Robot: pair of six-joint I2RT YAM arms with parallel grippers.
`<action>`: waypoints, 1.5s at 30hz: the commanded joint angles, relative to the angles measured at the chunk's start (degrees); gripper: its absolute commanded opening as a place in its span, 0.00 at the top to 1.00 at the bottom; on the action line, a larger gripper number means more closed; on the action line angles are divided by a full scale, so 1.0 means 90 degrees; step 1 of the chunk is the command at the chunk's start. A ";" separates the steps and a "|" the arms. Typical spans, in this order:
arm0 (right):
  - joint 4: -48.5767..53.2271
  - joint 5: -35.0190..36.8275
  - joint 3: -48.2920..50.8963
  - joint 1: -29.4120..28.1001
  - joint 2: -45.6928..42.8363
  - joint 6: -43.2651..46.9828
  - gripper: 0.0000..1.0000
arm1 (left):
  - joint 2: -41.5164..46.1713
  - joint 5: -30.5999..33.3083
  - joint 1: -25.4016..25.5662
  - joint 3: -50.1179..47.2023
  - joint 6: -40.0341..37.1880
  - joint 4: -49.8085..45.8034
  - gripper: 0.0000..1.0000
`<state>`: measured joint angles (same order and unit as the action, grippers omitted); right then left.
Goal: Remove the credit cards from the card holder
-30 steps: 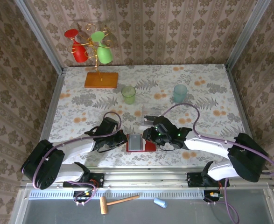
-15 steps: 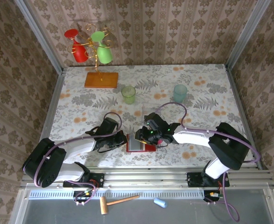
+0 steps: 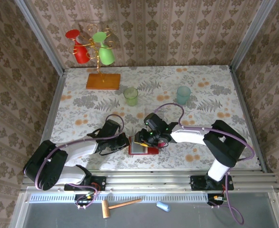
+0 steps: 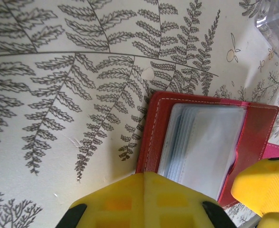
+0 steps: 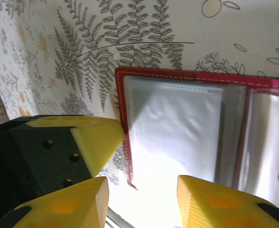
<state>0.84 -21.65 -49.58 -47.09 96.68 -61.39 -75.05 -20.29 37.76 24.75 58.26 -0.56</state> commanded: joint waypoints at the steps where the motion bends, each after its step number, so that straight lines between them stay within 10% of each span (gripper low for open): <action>1: 0.0397 -0.0146 -0.0232 0.0048 0.0179 0.0264 0.57 | -0.0060 0.0058 -0.0086 -0.0109 -0.0126 0.0002 0.95; 45: 0.0384 0.0019 0.0190 0.0203 0.0056 0.0283 0.57 | 0.0193 0.0009 -0.0117 0.0053 -0.0183 -0.0289 0.94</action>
<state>4.10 -22.35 -49.39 -45.56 98.45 -58.67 -74.72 -20.32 37.04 24.10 58.17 -0.60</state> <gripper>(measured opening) 0.435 0.059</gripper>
